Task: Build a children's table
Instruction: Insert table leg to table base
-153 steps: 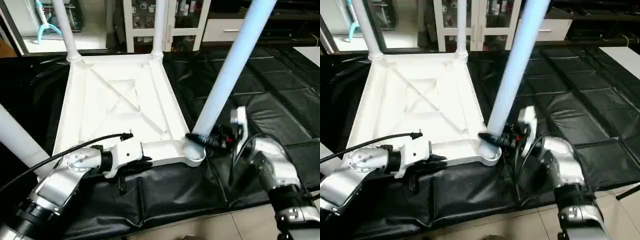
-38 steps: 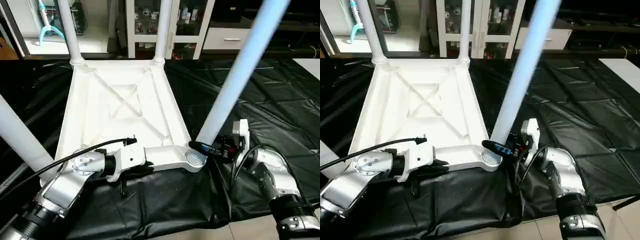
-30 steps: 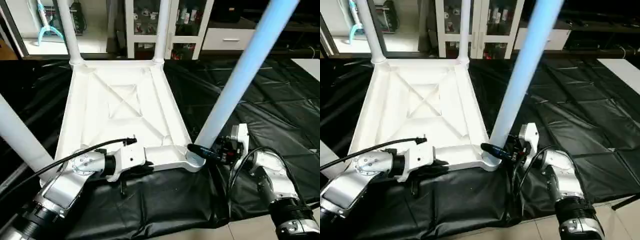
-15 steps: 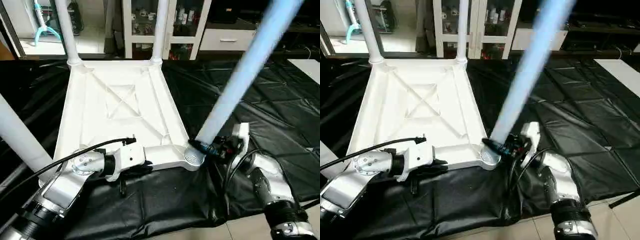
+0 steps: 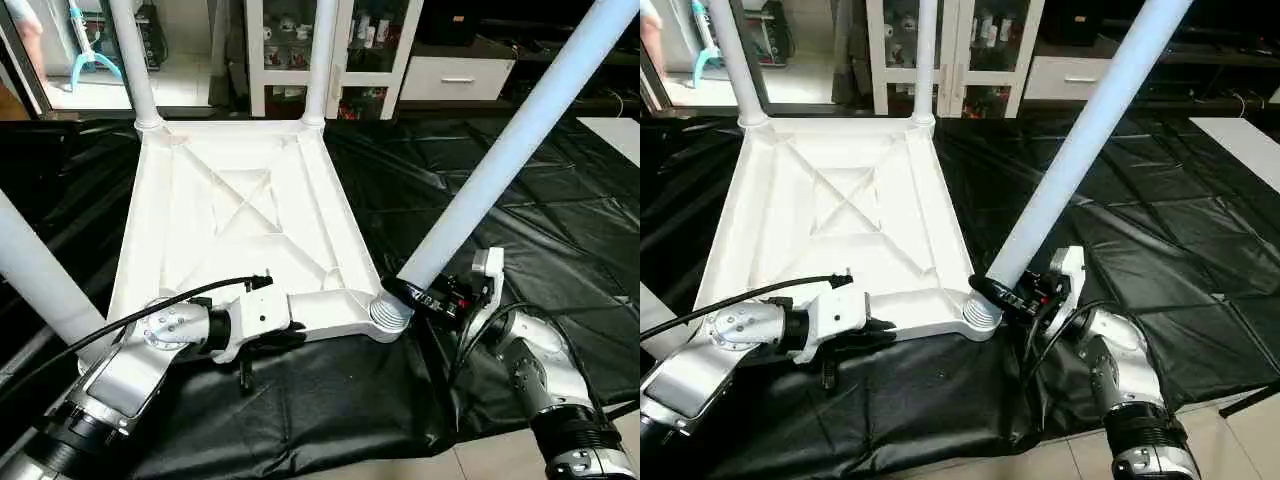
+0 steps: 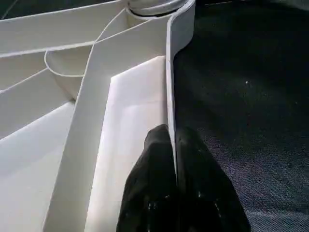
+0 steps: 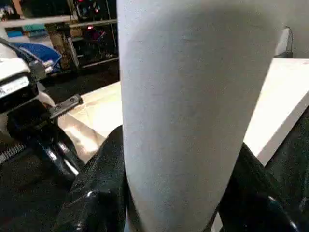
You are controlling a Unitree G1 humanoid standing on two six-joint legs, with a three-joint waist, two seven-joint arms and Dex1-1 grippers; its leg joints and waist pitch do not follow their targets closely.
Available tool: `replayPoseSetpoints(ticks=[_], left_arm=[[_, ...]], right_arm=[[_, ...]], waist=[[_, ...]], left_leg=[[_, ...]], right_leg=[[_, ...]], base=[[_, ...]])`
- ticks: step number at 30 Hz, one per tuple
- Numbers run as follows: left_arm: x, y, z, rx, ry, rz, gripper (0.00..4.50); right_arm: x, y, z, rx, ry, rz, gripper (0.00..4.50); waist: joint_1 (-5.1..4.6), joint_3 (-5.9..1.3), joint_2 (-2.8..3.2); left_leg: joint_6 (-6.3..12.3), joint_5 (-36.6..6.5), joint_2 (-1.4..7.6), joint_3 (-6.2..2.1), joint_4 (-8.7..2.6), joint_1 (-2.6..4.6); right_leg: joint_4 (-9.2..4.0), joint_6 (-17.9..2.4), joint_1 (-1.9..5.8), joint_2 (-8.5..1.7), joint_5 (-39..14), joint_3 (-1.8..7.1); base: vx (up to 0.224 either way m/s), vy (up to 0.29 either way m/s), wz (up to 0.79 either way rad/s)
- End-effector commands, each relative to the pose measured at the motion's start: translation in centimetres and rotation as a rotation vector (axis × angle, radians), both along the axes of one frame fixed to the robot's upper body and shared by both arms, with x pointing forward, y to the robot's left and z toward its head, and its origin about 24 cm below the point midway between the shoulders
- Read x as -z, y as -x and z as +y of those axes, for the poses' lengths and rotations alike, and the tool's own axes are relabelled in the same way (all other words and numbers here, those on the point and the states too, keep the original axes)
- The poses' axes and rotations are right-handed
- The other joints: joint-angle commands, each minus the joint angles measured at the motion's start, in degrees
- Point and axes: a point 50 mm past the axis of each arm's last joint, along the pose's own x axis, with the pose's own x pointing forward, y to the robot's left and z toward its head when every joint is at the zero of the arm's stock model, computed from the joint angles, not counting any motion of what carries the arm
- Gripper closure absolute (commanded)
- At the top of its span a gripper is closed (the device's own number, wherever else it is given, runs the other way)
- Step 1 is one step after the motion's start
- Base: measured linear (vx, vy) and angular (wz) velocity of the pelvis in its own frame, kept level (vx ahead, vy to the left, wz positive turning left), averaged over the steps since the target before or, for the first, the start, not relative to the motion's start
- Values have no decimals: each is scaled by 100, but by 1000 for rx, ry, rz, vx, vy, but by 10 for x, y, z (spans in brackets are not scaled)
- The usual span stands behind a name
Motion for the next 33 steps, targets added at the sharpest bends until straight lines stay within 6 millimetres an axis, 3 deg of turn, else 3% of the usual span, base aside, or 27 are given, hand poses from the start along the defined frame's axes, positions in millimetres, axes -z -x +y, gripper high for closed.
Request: replayPoseSetpoints(ticks=[1,16,33], left_arm=[[14,3,2,8,-58,54,450],[15,5,3,8,-60,59,450],[14,5,3,11,-64,61,450]], right_arm=[[53,29,-7,-44,252,239,263],[58,28,-9,-128,385,255,263],[54,31,0,-165,353,158,263]], waist=[[-56,49,74],[-75,66,61],[-73,87,79]], left_leg=[[-191,-2614,275,-200,-476,72],[-201,-2837,279,-231,-486,86],[-214,-3044,283,-238,-504,100]], right_leg=[[-716,-717,-213,-407,-2575,290],[-763,-558,-261,-418,-3038,296],[-783,-497,-305,-406,-3087,304]], base=[[0,0,0],[0,0,0],[0,0,0]])
